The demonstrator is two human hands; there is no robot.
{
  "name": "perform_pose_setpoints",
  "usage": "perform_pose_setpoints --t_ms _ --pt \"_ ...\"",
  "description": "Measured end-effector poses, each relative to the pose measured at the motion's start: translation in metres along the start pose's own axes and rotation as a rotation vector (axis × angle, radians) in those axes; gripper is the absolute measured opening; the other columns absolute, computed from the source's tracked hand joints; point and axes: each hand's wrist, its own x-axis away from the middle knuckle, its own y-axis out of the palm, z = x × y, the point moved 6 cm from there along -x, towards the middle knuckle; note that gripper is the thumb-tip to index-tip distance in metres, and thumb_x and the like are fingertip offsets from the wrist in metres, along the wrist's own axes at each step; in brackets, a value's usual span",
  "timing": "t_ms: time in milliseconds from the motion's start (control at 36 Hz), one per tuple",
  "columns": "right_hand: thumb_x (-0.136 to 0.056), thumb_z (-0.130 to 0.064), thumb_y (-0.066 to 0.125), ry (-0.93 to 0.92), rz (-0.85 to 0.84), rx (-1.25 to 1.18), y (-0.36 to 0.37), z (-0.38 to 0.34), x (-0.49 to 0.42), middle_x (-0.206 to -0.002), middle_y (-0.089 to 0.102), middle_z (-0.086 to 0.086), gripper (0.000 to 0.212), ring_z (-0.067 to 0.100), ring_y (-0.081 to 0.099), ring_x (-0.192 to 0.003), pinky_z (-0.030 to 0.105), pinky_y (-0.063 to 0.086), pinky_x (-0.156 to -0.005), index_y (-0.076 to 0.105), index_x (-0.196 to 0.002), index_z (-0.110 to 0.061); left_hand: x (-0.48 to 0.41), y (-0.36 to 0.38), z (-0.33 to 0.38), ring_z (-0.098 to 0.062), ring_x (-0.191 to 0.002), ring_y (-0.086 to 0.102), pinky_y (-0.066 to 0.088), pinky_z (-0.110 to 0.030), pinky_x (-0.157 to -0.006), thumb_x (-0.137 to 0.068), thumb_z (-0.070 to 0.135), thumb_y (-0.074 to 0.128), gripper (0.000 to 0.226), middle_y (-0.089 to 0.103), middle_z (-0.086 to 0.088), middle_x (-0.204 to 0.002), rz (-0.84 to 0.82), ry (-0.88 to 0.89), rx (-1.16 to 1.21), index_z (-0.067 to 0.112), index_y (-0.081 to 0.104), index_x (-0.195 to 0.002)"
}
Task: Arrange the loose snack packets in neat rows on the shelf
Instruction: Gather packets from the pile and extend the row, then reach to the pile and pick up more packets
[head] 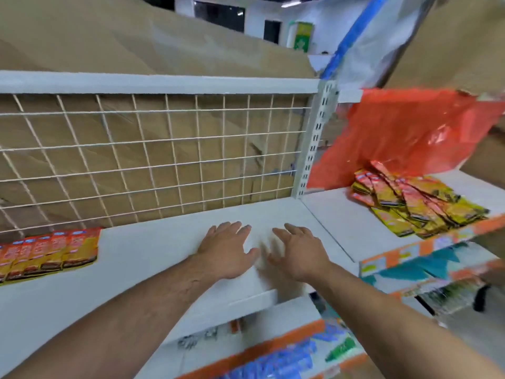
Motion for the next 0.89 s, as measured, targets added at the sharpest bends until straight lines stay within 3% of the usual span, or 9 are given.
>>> perform_pose_setpoints --t_ms 250,667,889 --pt "-0.090 -0.059 0.053 0.118 0.023 -0.004 -0.045 0.138 0.031 -0.160 0.028 0.000 0.070 0.025 0.026 -0.145 0.043 0.032 -0.114 0.032 -0.151 -0.033 -0.048 0.006 0.130 -0.022 -0.149 0.015 0.012 -0.043 -0.121 -0.091 0.067 0.028 0.074 0.014 0.003 -0.163 -0.017 0.078 -0.010 0.032 0.016 -0.155" --pt "-0.091 -0.057 0.053 0.272 0.024 -0.007 -0.066 0.289 -0.027 -0.160 0.026 0.000 0.069 0.028 0.024 -0.144 0.047 0.033 -0.112 0.032 -0.152 -0.033 -0.193 0.014 0.256 -0.022 -0.147 0.019 0.015 -0.041 -0.119 -0.093 0.064 0.033 0.072 0.020 0.000 -0.162 -0.004 0.253 -0.050 0.028 0.020 -0.154" --pt "-0.086 -0.061 0.052 0.311 0.061 -0.011 -0.080 0.362 -0.082 -0.154 0.038 0.003 0.069 0.028 0.031 -0.142 0.048 0.036 -0.110 0.041 -0.146 -0.029 -0.281 0.005 0.309 -0.024 -0.129 0.046 0.036 -0.041 -0.107 -0.076 0.067 0.022 0.079 0.051 0.000 -0.141 0.093 0.351 -0.031 0.026 0.044 -0.141"
